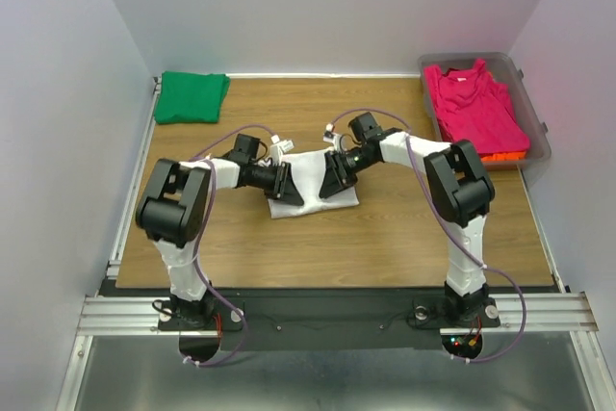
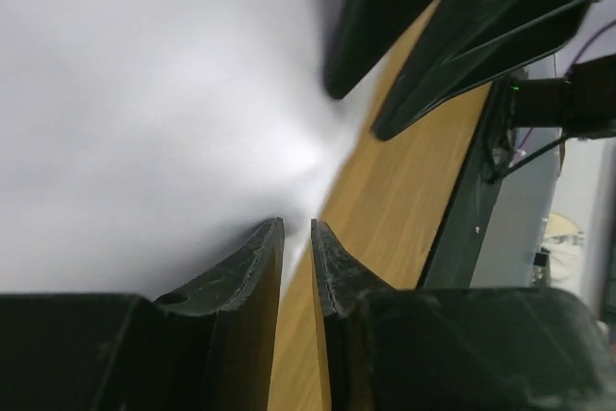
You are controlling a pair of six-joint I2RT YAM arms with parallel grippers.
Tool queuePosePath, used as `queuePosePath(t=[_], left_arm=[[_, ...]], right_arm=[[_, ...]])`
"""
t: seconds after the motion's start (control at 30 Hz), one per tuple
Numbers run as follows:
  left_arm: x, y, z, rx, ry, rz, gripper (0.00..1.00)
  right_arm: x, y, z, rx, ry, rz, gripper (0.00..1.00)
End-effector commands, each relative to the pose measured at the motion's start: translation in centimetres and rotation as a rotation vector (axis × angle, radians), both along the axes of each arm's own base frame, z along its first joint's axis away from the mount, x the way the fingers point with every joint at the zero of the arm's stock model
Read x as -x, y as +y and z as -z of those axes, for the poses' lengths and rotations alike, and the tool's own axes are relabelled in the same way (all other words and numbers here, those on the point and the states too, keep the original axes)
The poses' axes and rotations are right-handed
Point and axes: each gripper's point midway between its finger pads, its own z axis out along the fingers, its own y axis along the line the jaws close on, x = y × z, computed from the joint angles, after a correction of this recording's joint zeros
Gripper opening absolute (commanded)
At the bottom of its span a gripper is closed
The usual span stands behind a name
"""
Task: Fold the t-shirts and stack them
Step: Fold the tshirt
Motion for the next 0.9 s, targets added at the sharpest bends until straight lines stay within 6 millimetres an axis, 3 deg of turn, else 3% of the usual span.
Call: queuePosePath(t=[0.0,0.13,0.2,0.23,0.3,0.33,0.4,0.47,0.5,0.57,0.63,0.73,0.87], left_arm=[[0.6,2.0,5.1,-0.08,0.156,-0.013,0.29],[0.2,4.7,8.6,-0.178,0.246,-0.047,0.29],[-1.2,5.4,8.8,-0.191,0.23,-0.058,0.29],[-3.1,5.8,8.3,-0.195,0.191,-0.074,0.29],[-5.1,6.2,7.2,-0.196,0.135,-0.092,0.29],[-6.8,6.5,5.7,-0.192,0.075,-0.1,0.29],[-7.7,6.7,4.3,-0.193,0.025,-0.086,0.29],[-7.7,6.4,1.7,-0.166,-0.034,-0.041,0.29],[-7.7,6.3,0.0,-0.148,-0.067,-0.038,0.28],[-6.5,5.5,-2.2,-0.078,-0.067,-0.012,0.28],[-5.4,4.9,-4.1,-0.02,-0.084,0.005,0.28],[-5.5,4.7,-4.0,0.005,-0.092,-0.024,0.27],[-6.5,5.6,-1.4,0.004,-0.022,-0.07,0.24]], right_arm=[[0.2,-2.0,4.0,0.042,0.062,0.025,0.37],[0.6,-4.1,7.2,0.11,0.081,0.046,0.36],[0.6,-4.4,8.1,0.132,0.076,0.046,0.36],[0.2,-4.7,8.7,0.151,0.064,0.053,0.36],[-0.9,-4.8,8.4,0.147,0.042,0.067,0.35],[-2.4,-4.7,7.6,0.141,0.003,0.081,0.35],[-3.8,-4.3,5.7,0.117,-0.043,0.089,0.35],[-4.3,-2.9,1.9,0.011,-0.053,0.074,0.37],[-4.1,-2.3,-0.5,-0.047,-0.029,0.072,0.37],[-2.7,-1.4,-3.5,-0.143,0.011,0.029,0.38],[-2.1,-1.2,-5.0,-0.159,-0.015,0.018,0.39],[-1.5,-1.4,-2.8,-0.115,0.014,0.022,0.38],[-1.6,-2.3,2.0,-0.019,0.034,0.036,0.35]])
